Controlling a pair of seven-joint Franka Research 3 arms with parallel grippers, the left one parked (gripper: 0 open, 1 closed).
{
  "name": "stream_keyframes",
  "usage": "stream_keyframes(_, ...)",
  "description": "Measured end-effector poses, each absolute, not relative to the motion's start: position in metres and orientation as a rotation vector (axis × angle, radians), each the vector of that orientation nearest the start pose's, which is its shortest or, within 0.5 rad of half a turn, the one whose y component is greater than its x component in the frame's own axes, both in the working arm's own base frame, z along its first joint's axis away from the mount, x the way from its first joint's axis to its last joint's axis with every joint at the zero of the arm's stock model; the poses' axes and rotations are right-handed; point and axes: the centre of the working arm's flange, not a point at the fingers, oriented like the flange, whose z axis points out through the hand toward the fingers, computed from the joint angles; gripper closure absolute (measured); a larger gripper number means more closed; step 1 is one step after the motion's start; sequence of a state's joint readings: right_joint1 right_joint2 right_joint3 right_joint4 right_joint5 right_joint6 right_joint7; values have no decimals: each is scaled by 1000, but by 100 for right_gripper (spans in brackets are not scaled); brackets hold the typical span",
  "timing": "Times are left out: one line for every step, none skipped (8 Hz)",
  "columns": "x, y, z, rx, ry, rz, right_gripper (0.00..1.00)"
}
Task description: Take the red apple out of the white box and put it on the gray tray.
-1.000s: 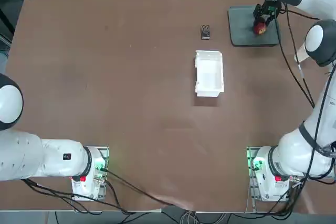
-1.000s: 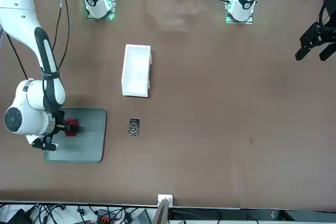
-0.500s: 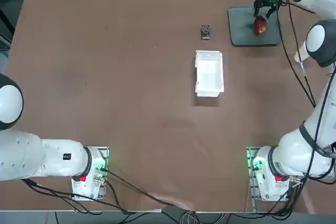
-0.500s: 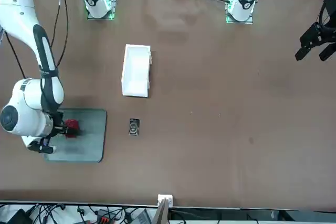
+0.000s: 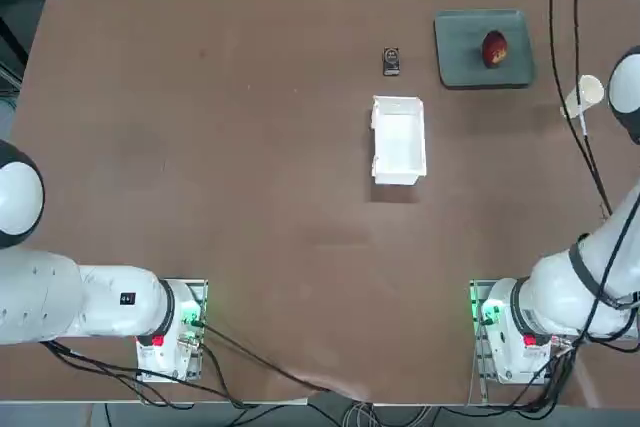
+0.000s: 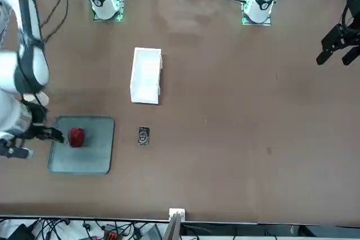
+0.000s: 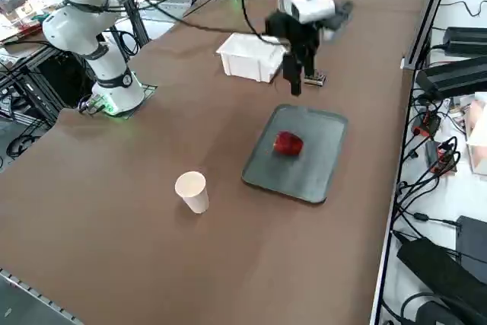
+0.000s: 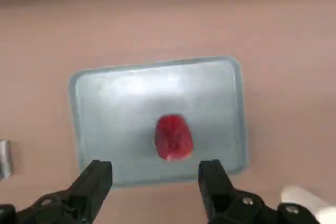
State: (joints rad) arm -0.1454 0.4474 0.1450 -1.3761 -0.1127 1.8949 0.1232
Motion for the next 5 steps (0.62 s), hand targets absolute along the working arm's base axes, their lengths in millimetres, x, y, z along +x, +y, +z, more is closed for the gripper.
stream_keyframes(682, -24, 502, -3164, 184, -102, 0)
stream_keyframes(666, -22, 530, -3159, 191, -77, 0)
stream_keyframes(647, -20, 555, -3166, 197, -26, 0)
stream_keyframes(627, -20, 579, -3174, 204, 24, 0)
stream_keyframes(610, -19, 599, -3181, 205, 54, 0)
